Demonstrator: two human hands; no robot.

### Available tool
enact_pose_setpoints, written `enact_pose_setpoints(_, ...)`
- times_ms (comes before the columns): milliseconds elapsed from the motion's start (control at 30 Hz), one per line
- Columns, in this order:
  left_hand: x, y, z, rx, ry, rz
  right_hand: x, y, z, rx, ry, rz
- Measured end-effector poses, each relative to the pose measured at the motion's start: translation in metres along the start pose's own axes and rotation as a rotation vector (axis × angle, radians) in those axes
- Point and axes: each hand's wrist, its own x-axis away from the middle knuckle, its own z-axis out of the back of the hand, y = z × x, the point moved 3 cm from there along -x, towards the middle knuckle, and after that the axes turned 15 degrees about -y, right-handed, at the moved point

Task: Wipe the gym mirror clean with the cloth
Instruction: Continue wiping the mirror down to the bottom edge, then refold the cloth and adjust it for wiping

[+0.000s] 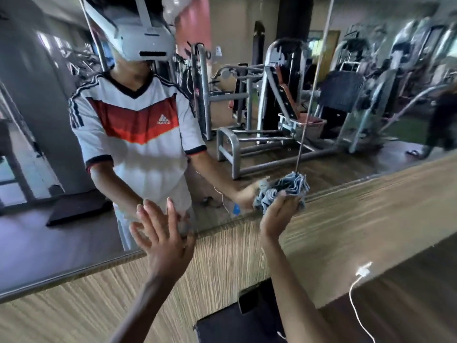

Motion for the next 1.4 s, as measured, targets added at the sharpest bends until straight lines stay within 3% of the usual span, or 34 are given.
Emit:
enact_pose_setpoints(167,0.003,-0.001,-0.002,0.057,-0.061,0.027,-0.002,-0.033,-0.005,-0.036,0.269,-0.124)
enact_pose_setpoints(267,0.012,-0.007,0.0,0.065,-0.087,-0.036,0.005,-0.041,-0.007,0.054,0.269,-0.09)
enact_pose_setpoints(367,0.021,-0.016,0.0,0.042,-0.121,-0.106,0.022,-0.039,-0.008,0.086,0.193,-0.057)
enact_pose_setpoints(500,0.037,-0.024,0.0,0.108,-0.142,-0.231,0.057,-0.041,-0.005,0.252,0.046,0.136)
enact_pose_setpoints(600,0.052,-0.029,0.002,0.278,-0.184,-0.297,0.093,-0.038,0.0,0.484,-0.164,0.254)
enact_pose_setpoints(700,0.078,-0.027,0.004,0.452,-0.295,-0.306,0.139,-0.028,0.007,0.727,-0.45,0.26)
enact_pose_setpoints(767,0.095,-0.025,0.005,0.518,-0.389,-0.328,0.175,-0.027,0.016,0.841,-0.506,0.28)
enact_pose_setpoints(1000,0.162,-0.01,-0.011,0.639,-0.901,-0.329,0.294,-0.004,0.083,1.06,-0.555,-0.047)
enact_pose_setpoints(1200,0.217,0.025,-0.021,0.752,-1.175,-0.393,0.36,-0.002,0.155,1.103,-0.402,-0.282)
enact_pose_setpoints(1400,0.257,0.078,-0.006,0.789,-1.293,-0.524,0.398,-0.019,0.224,1.112,-0.217,-0.518)
